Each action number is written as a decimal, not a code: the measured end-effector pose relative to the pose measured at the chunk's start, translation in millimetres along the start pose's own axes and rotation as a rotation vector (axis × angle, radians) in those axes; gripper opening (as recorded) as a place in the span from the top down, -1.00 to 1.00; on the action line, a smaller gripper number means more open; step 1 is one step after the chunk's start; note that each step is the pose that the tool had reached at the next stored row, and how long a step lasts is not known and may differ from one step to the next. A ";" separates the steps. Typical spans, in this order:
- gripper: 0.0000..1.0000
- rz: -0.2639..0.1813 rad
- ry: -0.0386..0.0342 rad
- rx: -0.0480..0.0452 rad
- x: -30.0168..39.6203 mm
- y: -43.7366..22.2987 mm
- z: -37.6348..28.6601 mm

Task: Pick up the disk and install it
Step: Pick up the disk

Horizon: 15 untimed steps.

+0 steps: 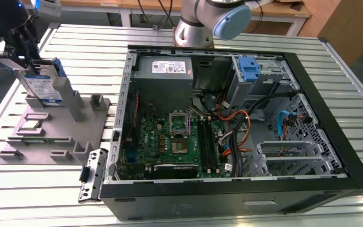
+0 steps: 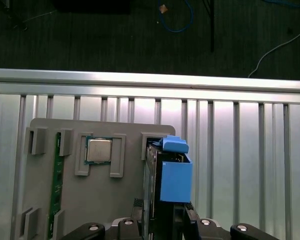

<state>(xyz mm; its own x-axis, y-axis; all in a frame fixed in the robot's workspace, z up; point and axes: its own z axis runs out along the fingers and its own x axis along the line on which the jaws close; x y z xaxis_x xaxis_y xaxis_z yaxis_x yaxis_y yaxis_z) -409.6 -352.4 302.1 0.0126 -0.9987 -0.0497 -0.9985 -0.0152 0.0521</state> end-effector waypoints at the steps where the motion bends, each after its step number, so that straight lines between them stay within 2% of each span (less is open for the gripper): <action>1: 0.15 0.000 -0.0021 0.0000 0.1 0.0 0.0; 2: 0.15 0.000 -0.0045 0.0000 0.1 0.0 0.0; 15: 0.15 0.000 -0.0053 0.0001 0.0 -1.2 0.0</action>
<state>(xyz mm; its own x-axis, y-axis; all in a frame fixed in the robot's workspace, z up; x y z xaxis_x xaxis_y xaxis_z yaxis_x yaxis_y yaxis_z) -408.4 -352.4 302.1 0.0127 -0.9984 -0.0550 -0.9985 -0.0155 0.0520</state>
